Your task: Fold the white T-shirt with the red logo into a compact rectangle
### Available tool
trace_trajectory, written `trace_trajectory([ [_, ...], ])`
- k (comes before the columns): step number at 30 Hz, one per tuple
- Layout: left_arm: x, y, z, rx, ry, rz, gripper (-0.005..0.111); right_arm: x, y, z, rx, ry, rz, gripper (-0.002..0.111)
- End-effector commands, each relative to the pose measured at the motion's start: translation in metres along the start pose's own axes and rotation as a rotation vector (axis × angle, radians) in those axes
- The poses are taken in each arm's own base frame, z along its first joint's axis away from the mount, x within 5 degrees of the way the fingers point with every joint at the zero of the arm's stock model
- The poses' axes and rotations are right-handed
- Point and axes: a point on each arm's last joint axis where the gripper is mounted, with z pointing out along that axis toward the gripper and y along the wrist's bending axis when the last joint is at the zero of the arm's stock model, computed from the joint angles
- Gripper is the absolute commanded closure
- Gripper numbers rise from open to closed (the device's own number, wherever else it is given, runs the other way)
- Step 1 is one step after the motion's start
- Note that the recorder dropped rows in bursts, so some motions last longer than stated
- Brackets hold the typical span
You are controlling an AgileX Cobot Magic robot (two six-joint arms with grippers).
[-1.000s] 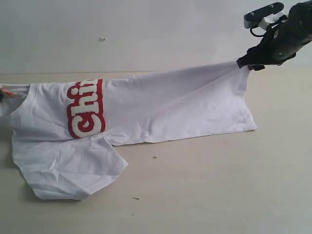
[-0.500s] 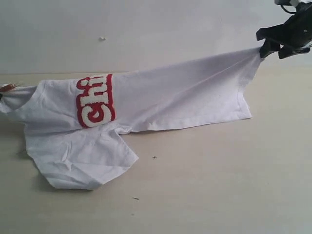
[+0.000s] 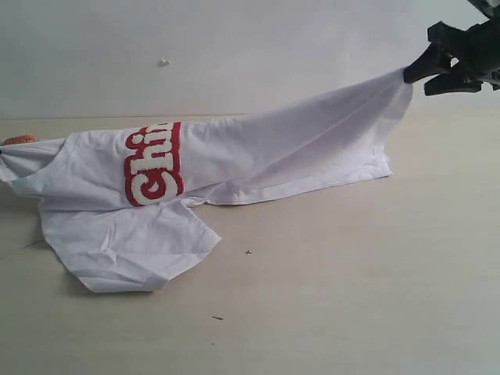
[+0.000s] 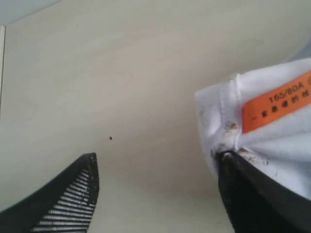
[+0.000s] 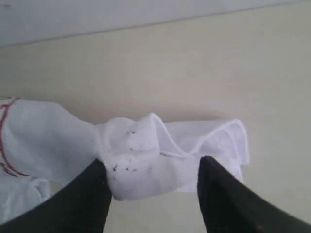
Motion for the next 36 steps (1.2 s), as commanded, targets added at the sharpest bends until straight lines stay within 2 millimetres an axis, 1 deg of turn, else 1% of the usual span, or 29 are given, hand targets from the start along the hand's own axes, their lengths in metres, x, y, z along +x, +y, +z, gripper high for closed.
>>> trace_trajectory([
  [1,-0.001,0.003,-0.001,-0.006,-0.006,-0.019,0.04,-0.008,-0.002,-0.012,-0.068,-0.07,0.019,0.056],
  [6,-0.001,0.003,-0.001,-0.006,-0.006,-0.019,0.04,-0.01,-0.005,-0.015,-0.059,-0.095,0.026,0.056],
  [10,-0.001,0.003,-0.001,-0.006,-0.006,-0.019,0.04,-0.017,-0.001,-0.018,-0.122,-0.178,0.038,0.056],
  [12,-0.001,0.003,-0.001,-0.006,-0.006,-0.019,0.04,-0.015,0.0,-0.016,-0.112,-0.154,0.005,0.057],
  [14,-0.001,0.003,-0.001,-0.004,-0.001,-0.019,0.042,-0.011,0.0,-0.011,-0.069,-0.111,-0.033,0.057],
  [16,-0.001,0.003,-0.002,0.001,0.015,-0.029,0.042,-0.006,0.001,-0.003,0.01,-0.039,-0.104,0.057],
  [19,-0.005,0.003,-0.007,0.038,0.06,-0.11,0.042,0.001,0.004,0.01,0.125,0.059,-0.202,0.057],
  [23,-0.011,0.002,-0.011,0.099,0.112,-0.166,0.042,0.009,0.024,0.034,0.181,0.147,-0.304,0.058],
  [25,-0.017,0.003,-0.014,0.129,0.11,-0.219,0.042,0.009,0.036,0.045,0.229,0.145,-0.335,0.064],
  [27,-0.024,0.002,-0.017,0.163,0.089,-0.267,0.042,0.01,0.042,0.055,0.298,0.147,-0.351,0.073],
  [29,-0.031,0.002,-0.022,0.196,0.054,-0.31,0.042,0.013,0.045,0.064,0.35,0.179,-0.381,0.084],
  [32,-0.042,0.003,-0.029,0.255,-0.006,-0.364,0.042,0.022,0.038,0.081,0.394,0.247,-0.41,0.097],
  [34,-0.045,0.005,-0.031,0.273,-0.026,-0.389,0.042,0.027,0.029,0.092,0.389,0.278,-0.395,0.102],
  [36,-0.045,0.009,-0.032,0.272,-0.032,-0.409,0.042,0.033,0.02,0.102,0.388,0.305,-0.379,0.103],
])
